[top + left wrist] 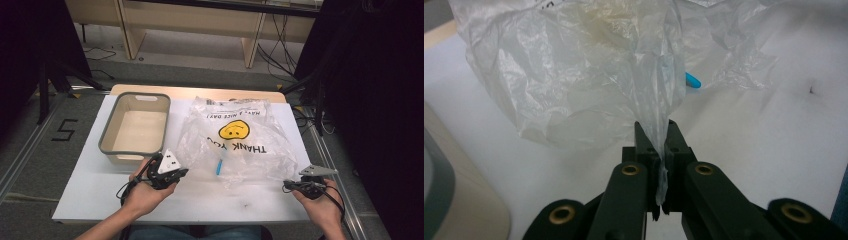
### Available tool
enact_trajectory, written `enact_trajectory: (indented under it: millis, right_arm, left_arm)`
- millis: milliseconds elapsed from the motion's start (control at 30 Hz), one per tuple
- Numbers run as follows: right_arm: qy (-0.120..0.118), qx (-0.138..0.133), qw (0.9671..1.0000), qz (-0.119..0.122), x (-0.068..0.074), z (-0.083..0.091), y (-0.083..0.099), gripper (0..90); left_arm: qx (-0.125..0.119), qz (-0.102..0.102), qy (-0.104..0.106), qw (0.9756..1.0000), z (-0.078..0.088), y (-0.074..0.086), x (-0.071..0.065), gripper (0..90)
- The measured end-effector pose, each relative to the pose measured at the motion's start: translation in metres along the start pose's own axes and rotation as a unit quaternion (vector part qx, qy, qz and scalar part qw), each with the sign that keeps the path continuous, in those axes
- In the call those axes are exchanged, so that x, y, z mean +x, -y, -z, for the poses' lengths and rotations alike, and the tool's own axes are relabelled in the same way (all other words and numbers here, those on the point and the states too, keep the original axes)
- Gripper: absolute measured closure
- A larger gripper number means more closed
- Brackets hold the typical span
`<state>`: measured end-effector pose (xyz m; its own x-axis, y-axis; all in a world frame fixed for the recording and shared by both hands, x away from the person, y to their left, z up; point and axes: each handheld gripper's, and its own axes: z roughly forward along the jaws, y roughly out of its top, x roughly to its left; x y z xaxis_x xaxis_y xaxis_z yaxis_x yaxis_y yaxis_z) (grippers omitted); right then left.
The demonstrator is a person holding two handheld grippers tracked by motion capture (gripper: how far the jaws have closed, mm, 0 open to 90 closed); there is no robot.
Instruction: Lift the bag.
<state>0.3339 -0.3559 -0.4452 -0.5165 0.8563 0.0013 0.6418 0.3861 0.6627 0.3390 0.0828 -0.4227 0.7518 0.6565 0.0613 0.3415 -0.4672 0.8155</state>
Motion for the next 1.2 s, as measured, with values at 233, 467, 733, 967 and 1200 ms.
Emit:
enact_trajectory:
  millis: [233,467,733,967,1200]
  right_arm:
    - [0.015,-0.021,0.9997,-0.001,-0.003,0.007,-0.005,90.0]
    - [0.027,-0.038,0.9989,-0.004,-0.005,0.011,-0.007,90.0]
    - [0.044,-0.055,0.9975,-0.008,-0.006,0.014,-0.008,90.0]
    - [0.058,-0.07,0.9958,-0.011,-0.007,0.018,-0.009,90.0]
    - [0.079,-0.091,0.9926,-0.019,-0.007,0.023,-0.009,90.0]
  left_arm:
    - [-0.024,-0.005,-0.006,0.9997,0.01,-0.011,0.0,88.8]
    - [-0.037,-0.009,-0.008,0.9993,0.011,-0.017,0.0,88.8]
    - [-0.053,-0.018,-0.008,0.9984,0.014,-0.027,-0.003,88.8]
    - [-0.066,-0.024,-0.005,0.9975,0.017,-0.039,-0.005,88.8]
    - [-0.079,-0.027,0.001,0.9965,0.02,-0.048,-0.009,88.8]
